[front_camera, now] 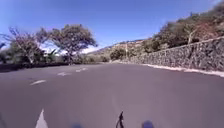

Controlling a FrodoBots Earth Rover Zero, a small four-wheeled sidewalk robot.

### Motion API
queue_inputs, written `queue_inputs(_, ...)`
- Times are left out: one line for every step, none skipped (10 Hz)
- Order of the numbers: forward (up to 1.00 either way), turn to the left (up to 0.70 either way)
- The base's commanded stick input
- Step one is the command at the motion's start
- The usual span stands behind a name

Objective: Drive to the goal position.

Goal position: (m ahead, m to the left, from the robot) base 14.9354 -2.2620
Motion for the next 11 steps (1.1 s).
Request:
queue_inputs(1.00,0.00)
queue_inputs(1.00,0.00)
queue_inputs(1.00,0.00)
queue_inputs(1.00,0.00)
queue_inputs(1.00,0.00)
queue_inputs(1.00,0.00)
queue_inputs(1.00,0.00)
queue_inputs(1.00,0.00)
queue_inputs(1.00,0.00)
queue_inputs(1.00,0.00)
queue_inputs(1.00,0.00)
